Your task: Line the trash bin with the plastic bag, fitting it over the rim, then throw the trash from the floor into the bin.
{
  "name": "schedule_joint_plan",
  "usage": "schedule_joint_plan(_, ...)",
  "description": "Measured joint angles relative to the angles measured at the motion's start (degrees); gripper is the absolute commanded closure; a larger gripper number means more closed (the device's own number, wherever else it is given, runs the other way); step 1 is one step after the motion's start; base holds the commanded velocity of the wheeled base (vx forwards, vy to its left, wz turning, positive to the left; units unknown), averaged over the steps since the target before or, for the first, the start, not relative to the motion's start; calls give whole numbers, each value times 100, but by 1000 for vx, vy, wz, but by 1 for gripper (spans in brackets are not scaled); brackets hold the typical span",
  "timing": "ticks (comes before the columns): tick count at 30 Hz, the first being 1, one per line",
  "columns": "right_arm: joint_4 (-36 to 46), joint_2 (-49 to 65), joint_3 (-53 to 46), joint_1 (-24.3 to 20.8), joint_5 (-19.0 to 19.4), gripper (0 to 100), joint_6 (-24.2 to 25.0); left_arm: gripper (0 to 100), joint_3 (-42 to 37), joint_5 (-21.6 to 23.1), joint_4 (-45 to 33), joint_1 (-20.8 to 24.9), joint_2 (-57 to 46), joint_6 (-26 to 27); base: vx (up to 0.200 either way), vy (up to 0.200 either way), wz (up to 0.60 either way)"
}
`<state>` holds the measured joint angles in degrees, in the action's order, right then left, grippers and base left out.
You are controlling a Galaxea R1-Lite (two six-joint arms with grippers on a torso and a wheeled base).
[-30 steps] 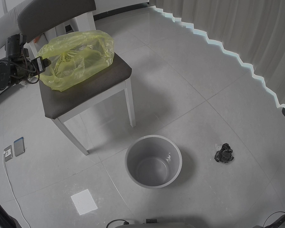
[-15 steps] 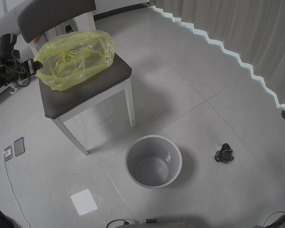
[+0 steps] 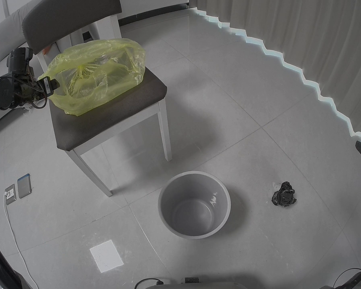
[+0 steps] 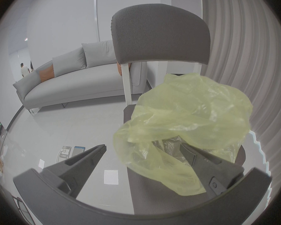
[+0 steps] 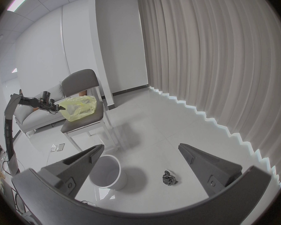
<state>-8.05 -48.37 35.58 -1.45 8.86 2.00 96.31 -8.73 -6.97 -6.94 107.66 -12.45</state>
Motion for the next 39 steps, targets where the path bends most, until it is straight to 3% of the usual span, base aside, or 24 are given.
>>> schedule_joint_plan(1,-2,0,0,-30,5,0,0,100,33,4,5,0,50,-2,0,0,0)
schedule_joint_plan(15,-22,-16,57,-332,6,0,-9,100,929,88,2,38,775,-6,0,0,0)
schedule_joint_plan(21,-21,-24,129,-395,9,0,-41,100,713,564,-35,319,430,163,0,0,0)
schedule_joint_plan(28,15,-71,251,-461,13,0,-80,100,336,1373,-542,1175,-881,1742,0,0,0)
schedule_joint_plan(36,68,-124,346,-574,17,0,-143,100,1062,1805,-2578,2742,-1869,3151,0,0,0)
schedule_joint_plan(39,88,-135,389,-678,20,0,-154,100,1408,2416,-3244,3271,-2050,3590,0,0,0)
